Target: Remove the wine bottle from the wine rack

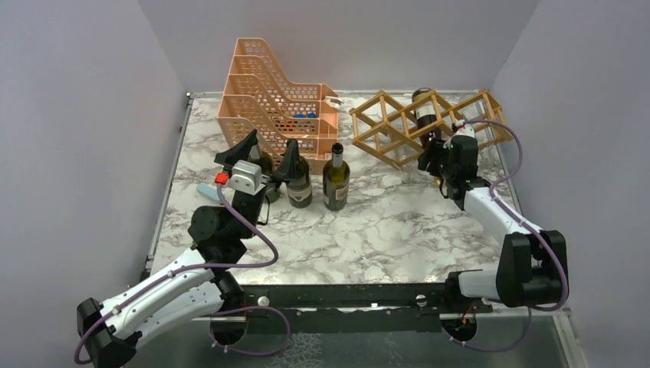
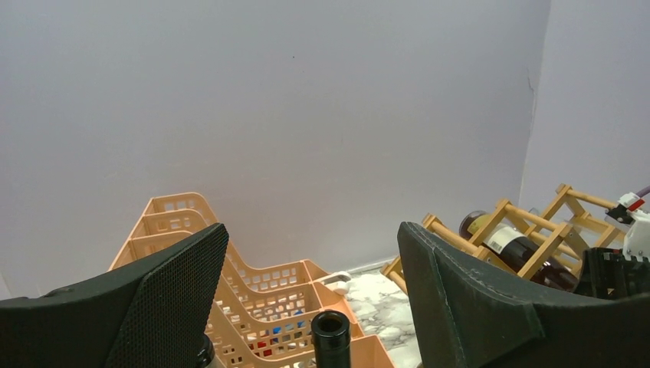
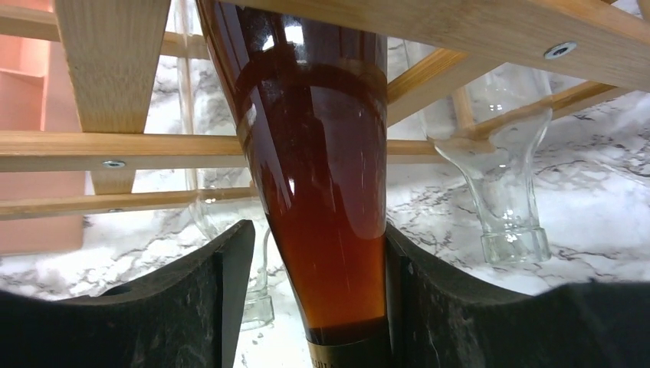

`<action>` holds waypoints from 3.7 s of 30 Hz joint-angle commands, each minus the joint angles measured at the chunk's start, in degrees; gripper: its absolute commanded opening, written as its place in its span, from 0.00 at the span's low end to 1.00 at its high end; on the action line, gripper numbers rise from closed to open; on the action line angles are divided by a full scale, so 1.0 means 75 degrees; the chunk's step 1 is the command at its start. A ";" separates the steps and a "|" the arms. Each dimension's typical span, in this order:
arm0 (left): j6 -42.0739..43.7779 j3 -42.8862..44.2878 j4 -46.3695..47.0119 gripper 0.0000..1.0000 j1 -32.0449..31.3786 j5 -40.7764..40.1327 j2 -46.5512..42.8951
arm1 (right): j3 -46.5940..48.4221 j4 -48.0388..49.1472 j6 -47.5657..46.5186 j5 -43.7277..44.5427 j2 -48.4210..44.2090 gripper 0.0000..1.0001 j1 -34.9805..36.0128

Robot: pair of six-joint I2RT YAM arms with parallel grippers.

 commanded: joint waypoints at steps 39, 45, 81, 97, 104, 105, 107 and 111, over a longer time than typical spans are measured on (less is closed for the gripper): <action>-0.0135 -0.0100 0.0209 0.87 0.0170 0.0227 0.0004 | -0.1239 0.2669 0.1272 -0.1123 -0.0609 0.13 0.0046; -0.0146 -0.0100 0.0210 0.87 0.0174 0.0212 0.0000 | -0.1279 0.2519 0.1304 -0.0968 -0.0878 0.06 0.0046; -0.0364 0.0310 -0.0427 0.86 0.0176 0.2299 0.0677 | -0.1398 -0.0588 0.1529 -0.1287 -0.3437 0.01 0.0045; -0.0669 0.0321 -0.0443 0.86 0.0168 0.2261 0.0763 | -0.1033 -0.2896 0.1931 -0.1731 -0.5268 0.01 0.0044; -0.0774 0.0333 -0.0454 0.86 0.0165 0.2302 0.0777 | -0.0520 -0.4176 0.2016 -0.1826 -0.5818 0.01 0.0040; -0.0772 0.0333 -0.0457 0.86 0.0168 0.2301 0.0780 | -0.0456 -0.4293 0.2023 -0.1834 -0.5939 0.01 0.0045; -0.0774 0.0322 -0.0451 0.86 0.0169 0.2275 0.0783 | -0.0332 -0.4528 0.2041 -0.1909 -0.6122 0.01 0.0046; -0.0812 0.0316 -0.0450 0.86 0.0155 0.2258 0.0828 | 0.0201 -0.5535 0.2212 -0.1990 -0.6157 0.01 0.0046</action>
